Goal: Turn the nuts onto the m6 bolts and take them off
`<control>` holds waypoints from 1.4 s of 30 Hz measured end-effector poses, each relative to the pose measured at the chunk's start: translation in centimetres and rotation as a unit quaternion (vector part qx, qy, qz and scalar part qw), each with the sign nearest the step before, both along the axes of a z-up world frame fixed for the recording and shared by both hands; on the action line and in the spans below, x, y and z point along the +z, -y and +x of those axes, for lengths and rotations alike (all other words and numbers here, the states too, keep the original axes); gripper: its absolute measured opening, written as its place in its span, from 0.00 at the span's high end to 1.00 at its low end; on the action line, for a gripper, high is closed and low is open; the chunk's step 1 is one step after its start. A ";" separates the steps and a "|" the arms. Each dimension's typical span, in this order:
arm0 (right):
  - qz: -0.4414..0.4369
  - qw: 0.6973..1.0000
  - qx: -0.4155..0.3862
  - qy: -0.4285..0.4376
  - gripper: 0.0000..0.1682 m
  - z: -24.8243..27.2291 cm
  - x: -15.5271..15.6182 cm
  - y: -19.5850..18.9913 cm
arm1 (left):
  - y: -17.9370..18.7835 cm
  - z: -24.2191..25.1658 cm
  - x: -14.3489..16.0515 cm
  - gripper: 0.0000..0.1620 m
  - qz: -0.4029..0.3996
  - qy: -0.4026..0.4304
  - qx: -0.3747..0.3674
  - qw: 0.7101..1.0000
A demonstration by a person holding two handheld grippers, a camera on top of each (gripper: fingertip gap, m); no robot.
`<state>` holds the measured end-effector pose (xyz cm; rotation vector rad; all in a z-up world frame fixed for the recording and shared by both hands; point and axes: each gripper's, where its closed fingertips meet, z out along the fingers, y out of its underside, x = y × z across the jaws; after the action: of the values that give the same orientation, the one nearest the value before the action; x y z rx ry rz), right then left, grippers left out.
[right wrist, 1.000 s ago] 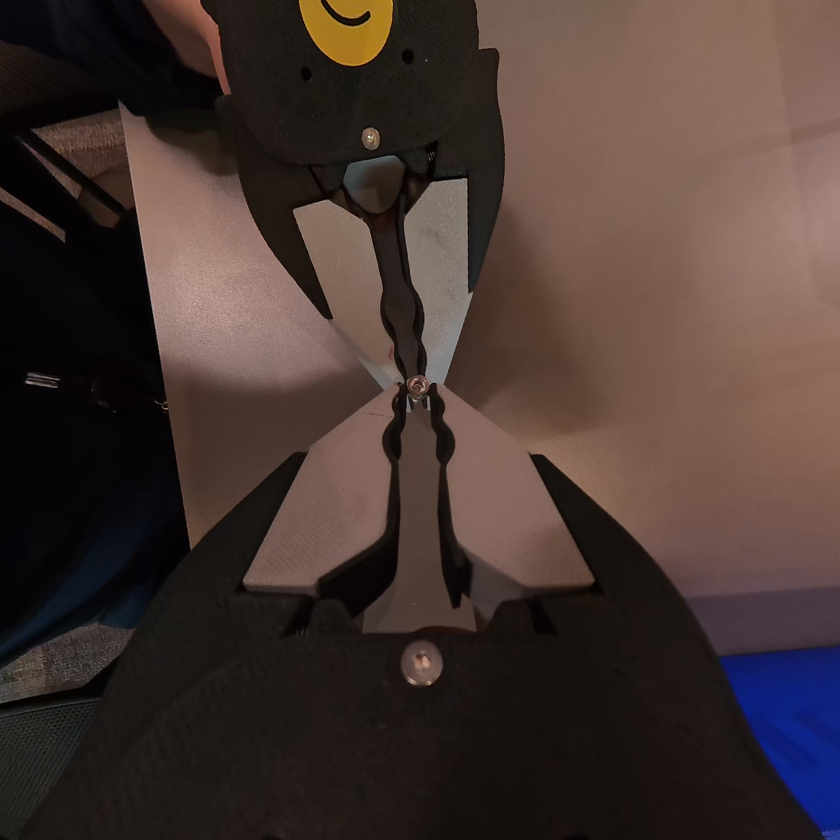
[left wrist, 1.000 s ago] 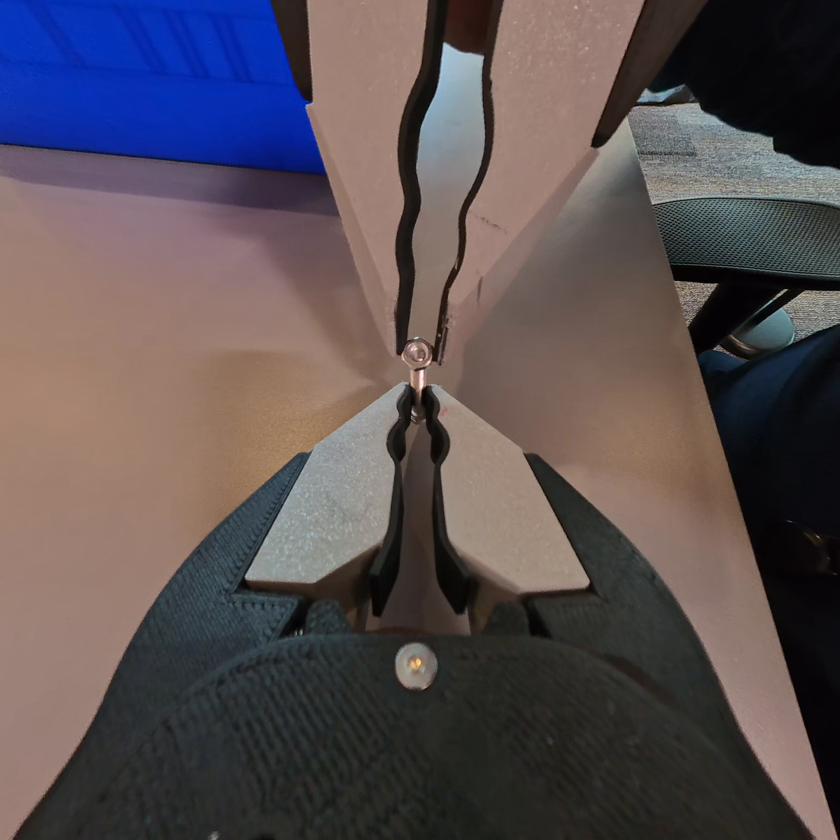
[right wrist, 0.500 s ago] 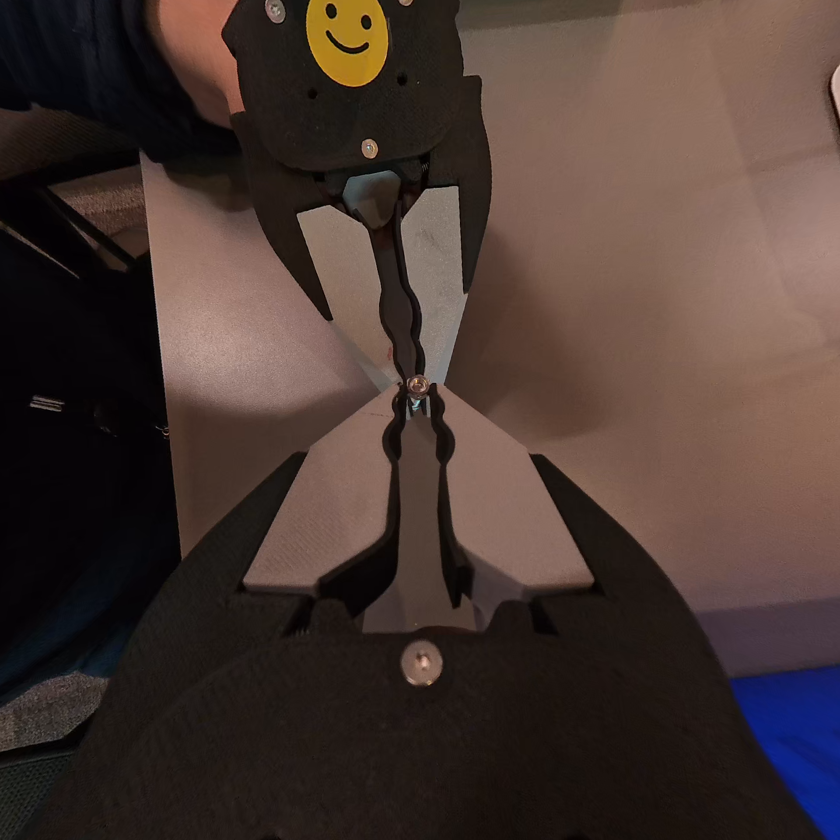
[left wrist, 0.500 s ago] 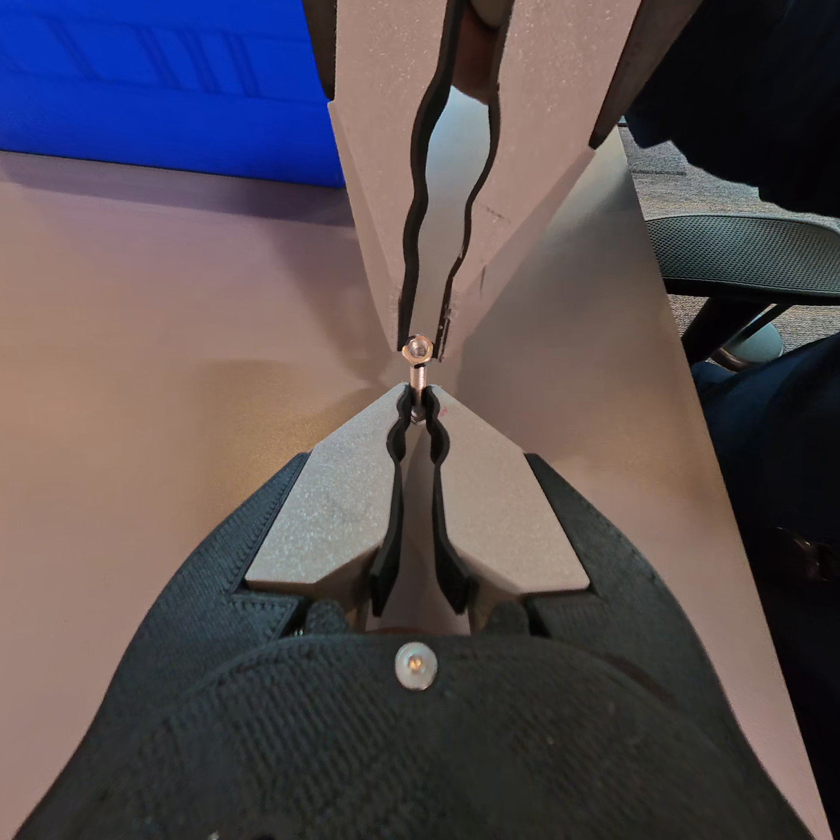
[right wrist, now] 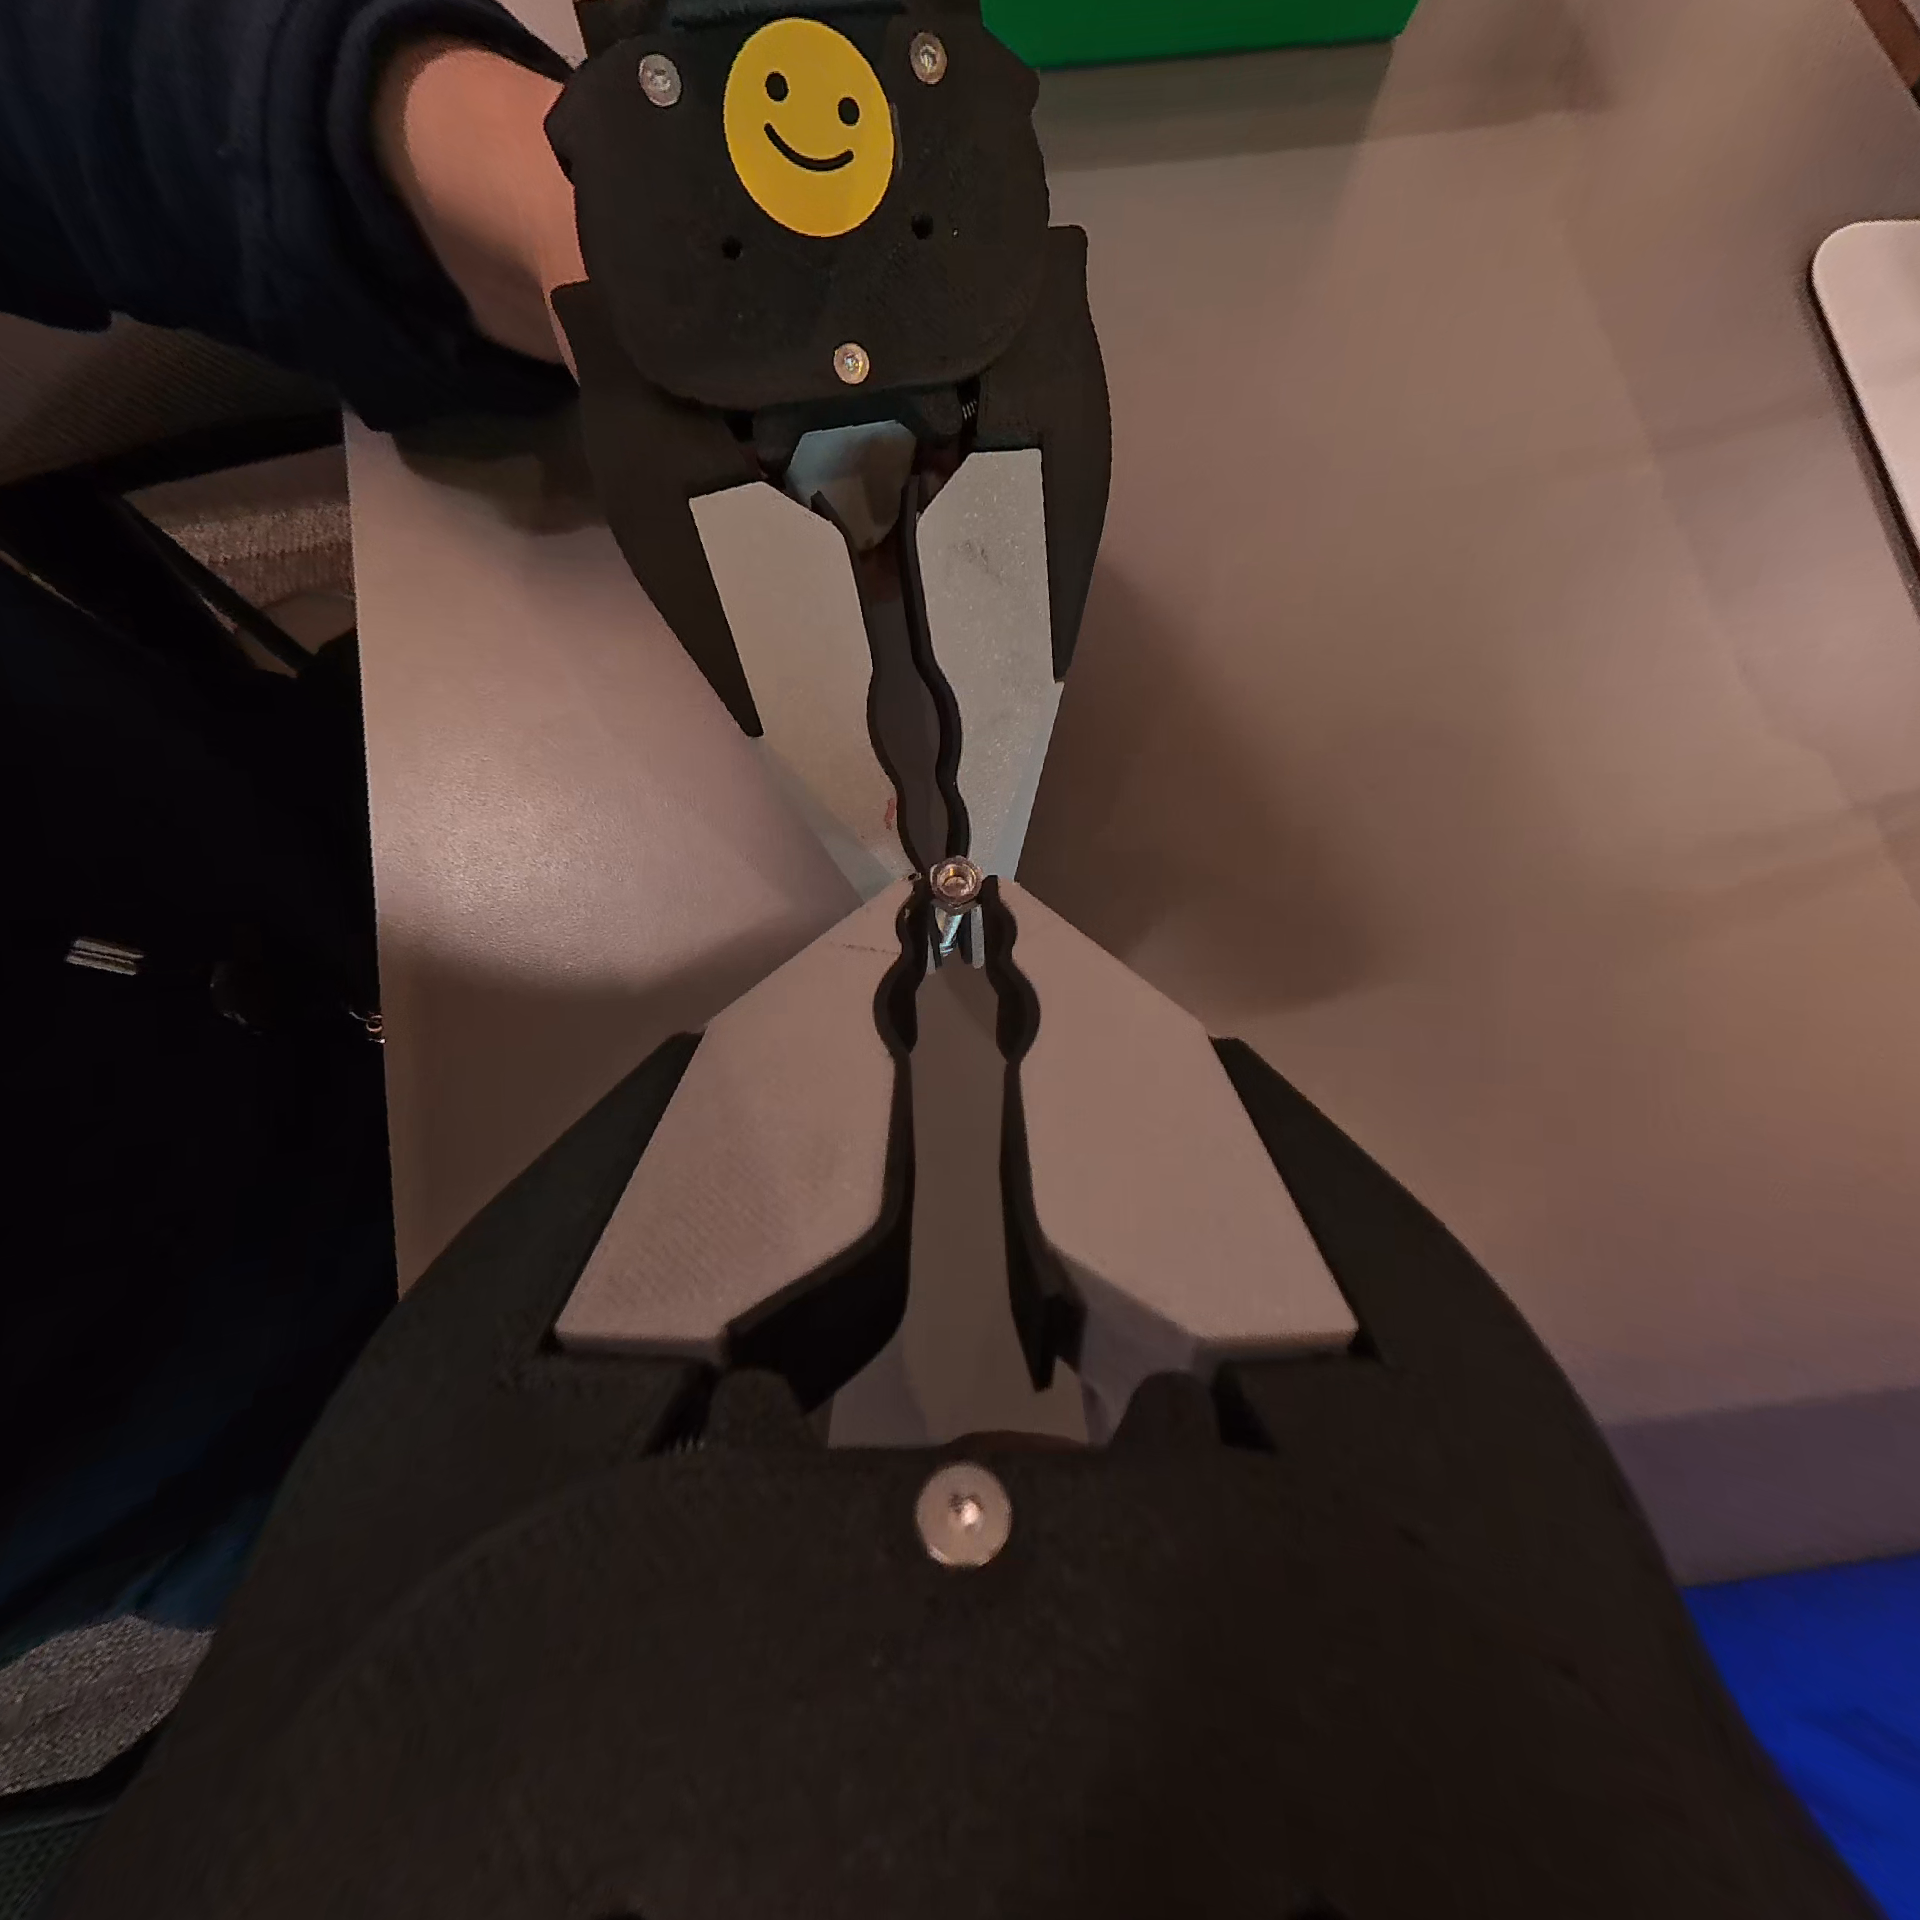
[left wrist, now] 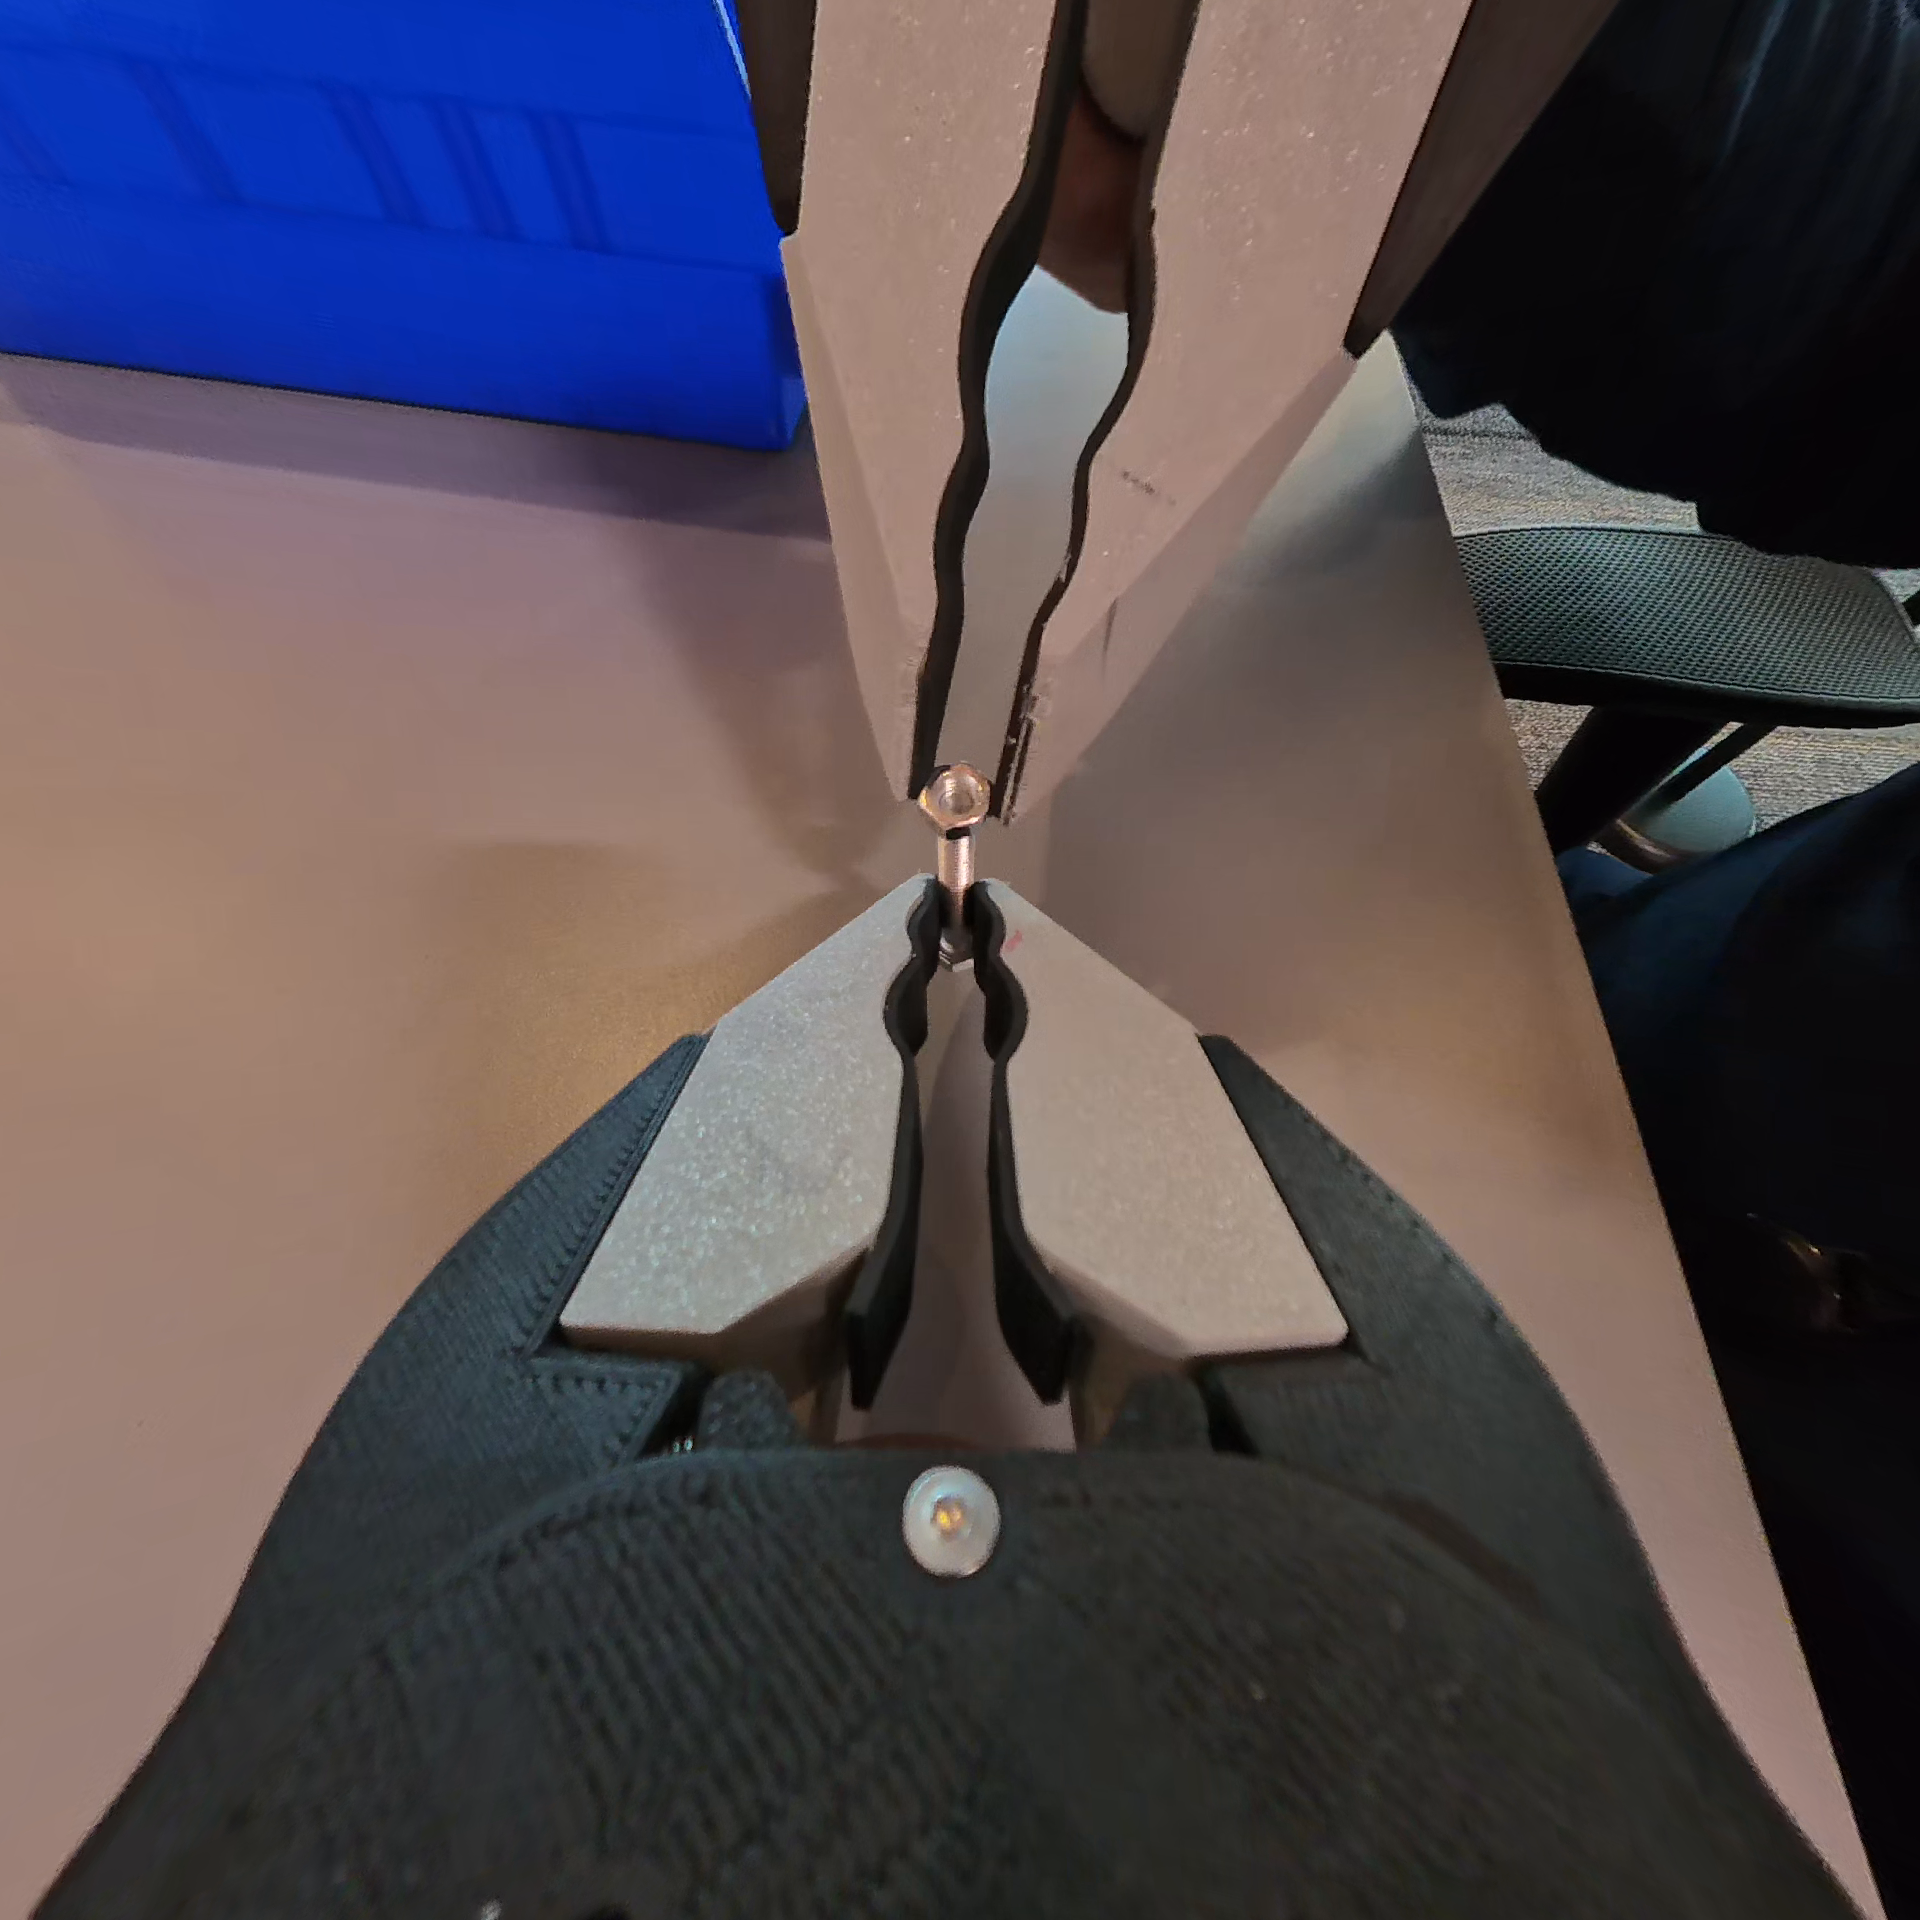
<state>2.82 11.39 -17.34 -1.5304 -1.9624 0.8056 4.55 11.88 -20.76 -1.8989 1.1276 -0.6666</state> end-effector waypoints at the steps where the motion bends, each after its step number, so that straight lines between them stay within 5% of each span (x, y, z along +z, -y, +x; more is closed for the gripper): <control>1: 0.000 1.000 0.001 -0.002 0.96 0.0 0.0 0.0 | 0.0 0.0 0.0 0.98 0.000 -0.001 -0.001 1.000; 42: -0.019 0.998 0.000 -0.055 0.93 0.2 -0.2 -0.3 | 0.1 0.0 0.1 0.98 -0.002 0.006 -0.002 1.000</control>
<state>2.97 11.66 -17.57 -1.4751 -1.8774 0.9127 4.55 11.79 -20.65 -1.8932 1.1248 -0.6815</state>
